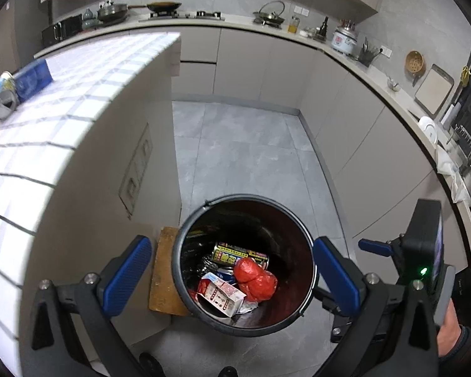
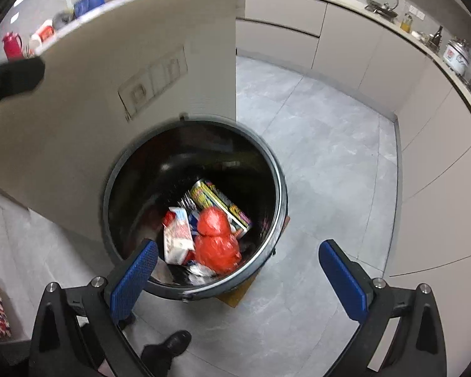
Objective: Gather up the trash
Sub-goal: 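Move both open tools back from the bin toward the table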
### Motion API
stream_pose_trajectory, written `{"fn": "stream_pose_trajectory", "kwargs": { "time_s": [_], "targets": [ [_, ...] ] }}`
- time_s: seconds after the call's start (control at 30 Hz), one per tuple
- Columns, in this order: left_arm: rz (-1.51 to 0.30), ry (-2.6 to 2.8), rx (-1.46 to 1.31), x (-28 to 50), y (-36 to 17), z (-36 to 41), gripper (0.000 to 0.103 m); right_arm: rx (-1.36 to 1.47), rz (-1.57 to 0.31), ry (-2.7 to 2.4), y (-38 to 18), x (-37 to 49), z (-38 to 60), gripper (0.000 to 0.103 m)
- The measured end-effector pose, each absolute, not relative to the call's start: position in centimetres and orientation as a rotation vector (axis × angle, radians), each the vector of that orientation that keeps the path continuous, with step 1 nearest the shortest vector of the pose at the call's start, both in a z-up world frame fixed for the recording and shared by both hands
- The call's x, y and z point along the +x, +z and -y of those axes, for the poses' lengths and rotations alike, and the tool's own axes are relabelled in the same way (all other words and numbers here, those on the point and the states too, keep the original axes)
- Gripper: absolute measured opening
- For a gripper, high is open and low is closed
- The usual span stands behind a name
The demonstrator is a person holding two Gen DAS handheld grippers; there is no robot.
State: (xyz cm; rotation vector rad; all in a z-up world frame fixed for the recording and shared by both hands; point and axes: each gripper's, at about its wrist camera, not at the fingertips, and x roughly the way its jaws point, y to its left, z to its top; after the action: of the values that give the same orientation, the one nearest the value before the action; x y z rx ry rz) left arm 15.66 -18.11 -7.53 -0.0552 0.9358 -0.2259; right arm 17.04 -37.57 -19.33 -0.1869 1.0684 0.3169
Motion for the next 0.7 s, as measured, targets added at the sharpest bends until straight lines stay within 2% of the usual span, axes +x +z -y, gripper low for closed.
{"fn": "stream_pose_trajectory", "kwargs": {
  "time_s": [0.17,0.37,0.7],
  "targets": [
    [-0.881,-0.193,-0.053,14.9,-4.3,16.2,0.103,-0.073,-0.973,0.335,-13.8,17.2,36.6,0.103],
    [-0.817,-0.092,-0.093,14.5,-1.7,10.2,0.103,0.06,-0.891,0.398,-8.9,19.0,33.4,0.103],
    [-0.783,0.097,-0.168,13.7,-1.8,-3.1,0.103,-0.074,-0.868,0.367,-5.0,21.5,22.6,0.103]
  ]
}}
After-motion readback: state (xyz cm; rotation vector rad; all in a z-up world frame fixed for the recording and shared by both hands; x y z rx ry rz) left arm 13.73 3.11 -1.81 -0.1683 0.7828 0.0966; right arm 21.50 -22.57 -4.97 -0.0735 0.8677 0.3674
